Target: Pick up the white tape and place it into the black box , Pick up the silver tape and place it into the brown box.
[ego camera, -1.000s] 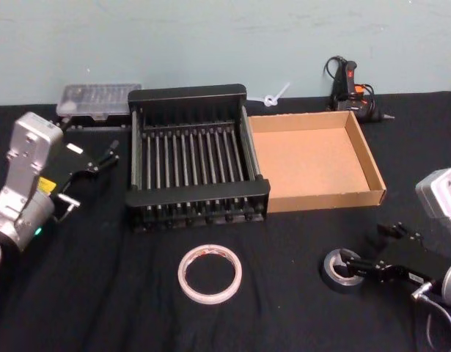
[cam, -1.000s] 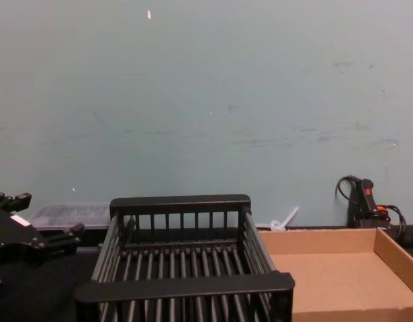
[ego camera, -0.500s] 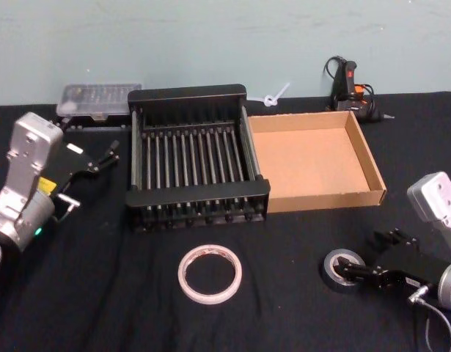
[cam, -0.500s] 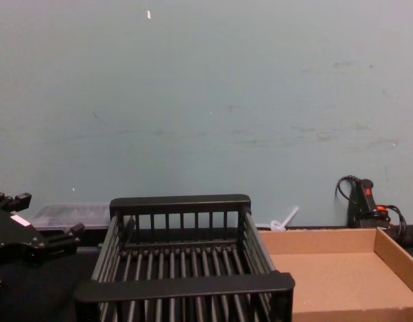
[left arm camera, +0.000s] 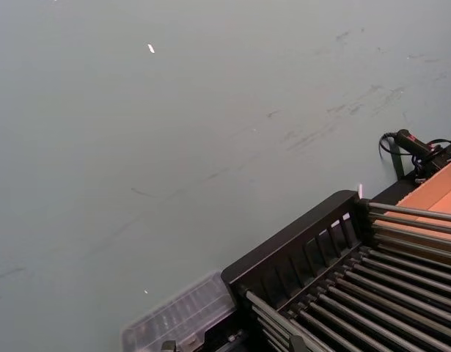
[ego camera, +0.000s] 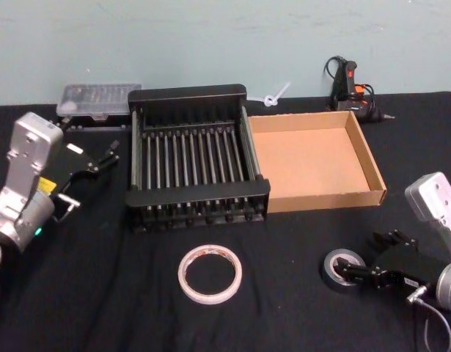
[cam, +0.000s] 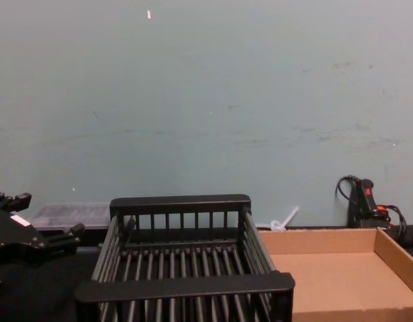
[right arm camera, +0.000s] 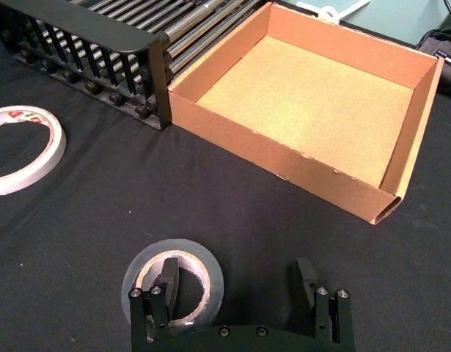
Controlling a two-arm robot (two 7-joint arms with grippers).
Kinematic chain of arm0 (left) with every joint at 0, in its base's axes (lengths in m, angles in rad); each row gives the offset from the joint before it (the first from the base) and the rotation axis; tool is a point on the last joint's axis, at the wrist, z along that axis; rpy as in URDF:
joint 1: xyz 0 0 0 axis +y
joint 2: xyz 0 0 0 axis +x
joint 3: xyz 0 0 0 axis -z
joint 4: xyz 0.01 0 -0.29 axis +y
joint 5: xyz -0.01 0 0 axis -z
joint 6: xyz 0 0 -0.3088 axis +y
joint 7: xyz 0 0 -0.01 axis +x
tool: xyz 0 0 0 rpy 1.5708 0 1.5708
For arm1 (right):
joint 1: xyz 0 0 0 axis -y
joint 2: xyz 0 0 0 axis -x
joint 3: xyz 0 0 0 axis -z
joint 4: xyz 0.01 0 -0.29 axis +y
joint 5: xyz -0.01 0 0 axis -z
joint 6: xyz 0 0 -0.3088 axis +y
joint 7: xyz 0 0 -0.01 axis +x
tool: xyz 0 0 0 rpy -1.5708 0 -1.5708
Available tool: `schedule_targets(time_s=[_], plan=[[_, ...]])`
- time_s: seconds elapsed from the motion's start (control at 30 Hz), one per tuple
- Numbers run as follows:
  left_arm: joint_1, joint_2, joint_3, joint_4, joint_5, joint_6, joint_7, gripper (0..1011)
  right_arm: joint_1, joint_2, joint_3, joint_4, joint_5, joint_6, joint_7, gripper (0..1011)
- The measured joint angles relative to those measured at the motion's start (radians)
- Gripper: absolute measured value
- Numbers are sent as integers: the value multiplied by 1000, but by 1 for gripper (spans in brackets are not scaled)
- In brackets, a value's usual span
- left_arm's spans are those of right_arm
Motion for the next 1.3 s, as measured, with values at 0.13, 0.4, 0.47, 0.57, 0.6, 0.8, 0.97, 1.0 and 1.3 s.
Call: schedule_targets(time_s=[0.13,0.4,0.47,0.57,0.6,0.8,0.97,1.0,1.3], plan=[[0,0,0,0,0,0,0,1001,0,1,0,0,0,-1,0,1000],[0,0,0,0,0,0,0,1001,0,2,-1,-1,1,-2,-1,836],[0,0,0,0,0,0,0,1001,0,2,-1,-1,1,-2,-1,787],[0,0,0,0,0,0,0,1001,0,2,-2,-1,1,-2,-1,687],[0,0,0,0,0,0,0,1002,0,2,-2,-2,1,-3,-2,650],[0,0,0,0,0,0,0,1001,0,3,-2,-2,2,-3,-2,487],[0,0,0,0,0,0,0,1001,0,3,-2,-2,2,-4,-3,303],[0,0,0,0,0,0,0,1001,0,3,-2,-2,2,-4,-3,282],[0,0,0,0,0,0,0,1001,0,3,-2,-2,3,-4,-3,131]])
